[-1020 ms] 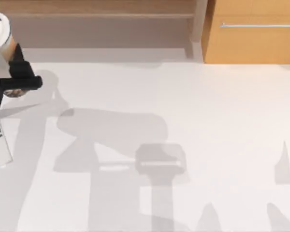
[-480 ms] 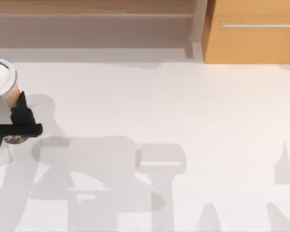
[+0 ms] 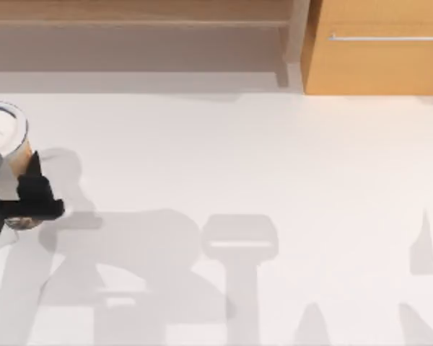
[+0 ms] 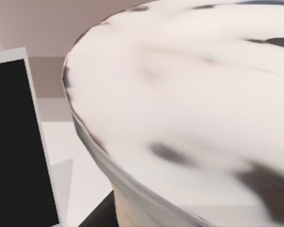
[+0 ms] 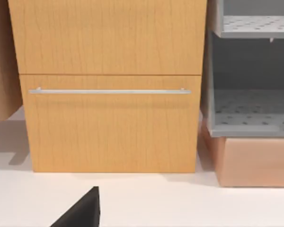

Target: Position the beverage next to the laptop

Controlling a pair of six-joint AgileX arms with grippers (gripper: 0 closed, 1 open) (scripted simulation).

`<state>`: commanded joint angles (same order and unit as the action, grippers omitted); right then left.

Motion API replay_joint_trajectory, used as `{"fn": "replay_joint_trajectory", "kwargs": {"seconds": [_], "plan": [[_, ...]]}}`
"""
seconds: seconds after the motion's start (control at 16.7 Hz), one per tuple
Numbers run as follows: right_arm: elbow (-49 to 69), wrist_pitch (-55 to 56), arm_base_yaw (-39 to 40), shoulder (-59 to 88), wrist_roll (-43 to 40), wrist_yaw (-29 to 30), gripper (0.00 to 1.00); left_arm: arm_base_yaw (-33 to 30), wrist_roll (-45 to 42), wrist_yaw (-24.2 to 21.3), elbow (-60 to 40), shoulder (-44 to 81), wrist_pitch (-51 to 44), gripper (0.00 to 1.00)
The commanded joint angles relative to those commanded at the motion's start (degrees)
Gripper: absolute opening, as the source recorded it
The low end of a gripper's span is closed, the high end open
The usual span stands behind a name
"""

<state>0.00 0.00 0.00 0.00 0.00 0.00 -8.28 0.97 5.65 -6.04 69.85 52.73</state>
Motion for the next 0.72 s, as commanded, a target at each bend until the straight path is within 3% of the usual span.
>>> {"fn": "replay_joint_trajectory", "kwargs": {"seconds": [0.3,0.72], "plan": [[0.0,0.0,0.0,0.0,0.0,0.0,1.00,0.5,0.0,0.1,-0.3,0.7,1.6,0.00],[0.0,0.0,0.0,0.0,0.0,0.0,1.00,1.5,0.3,0.0,-0.1,5.3,10.9,0.00]]}}
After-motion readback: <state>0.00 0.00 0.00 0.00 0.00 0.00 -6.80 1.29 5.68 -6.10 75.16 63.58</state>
